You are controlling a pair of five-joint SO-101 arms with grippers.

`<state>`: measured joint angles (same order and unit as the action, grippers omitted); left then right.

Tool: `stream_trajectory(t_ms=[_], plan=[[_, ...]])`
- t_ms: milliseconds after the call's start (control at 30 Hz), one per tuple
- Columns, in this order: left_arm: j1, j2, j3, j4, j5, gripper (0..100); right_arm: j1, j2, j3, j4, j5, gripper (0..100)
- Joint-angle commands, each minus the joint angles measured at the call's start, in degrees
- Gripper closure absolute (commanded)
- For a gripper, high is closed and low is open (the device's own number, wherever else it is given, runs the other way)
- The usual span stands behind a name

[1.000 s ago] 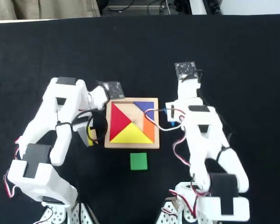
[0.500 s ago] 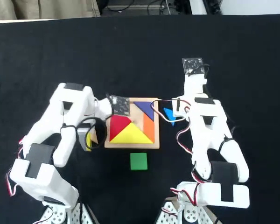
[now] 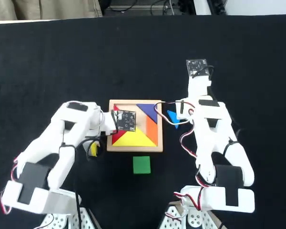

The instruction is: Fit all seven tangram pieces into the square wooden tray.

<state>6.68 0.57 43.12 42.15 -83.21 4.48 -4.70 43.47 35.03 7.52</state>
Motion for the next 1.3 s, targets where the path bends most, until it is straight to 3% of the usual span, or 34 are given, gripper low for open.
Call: stream_trajectory(t_ms=[0,233,467,633,1267], plan=[[0.0,-0.6,2.4,-6.6,-6.7,64,0.6,0.1,-3.6,-0.1,-0.4,98.3],[0.3,-0.7,1.9,-6.1,-9.1,64,0.6,0.1,-3.6,-0.1,-0.4,98.3],[0.4,0.0,-5.6,7.2,-13.5,67,0.6,0.1,-3.5,-0.1,-0.3,98.3],[0.0,0.0,-5.3,7.3,-15.2,77,0.6,0.1,-3.4,-0.1,-0.3,98.3],[0.7,-0.7,-4.1,9.6,-15.0,76,0.6,0.1,-3.4,-0.1,-0.1,98.3]])
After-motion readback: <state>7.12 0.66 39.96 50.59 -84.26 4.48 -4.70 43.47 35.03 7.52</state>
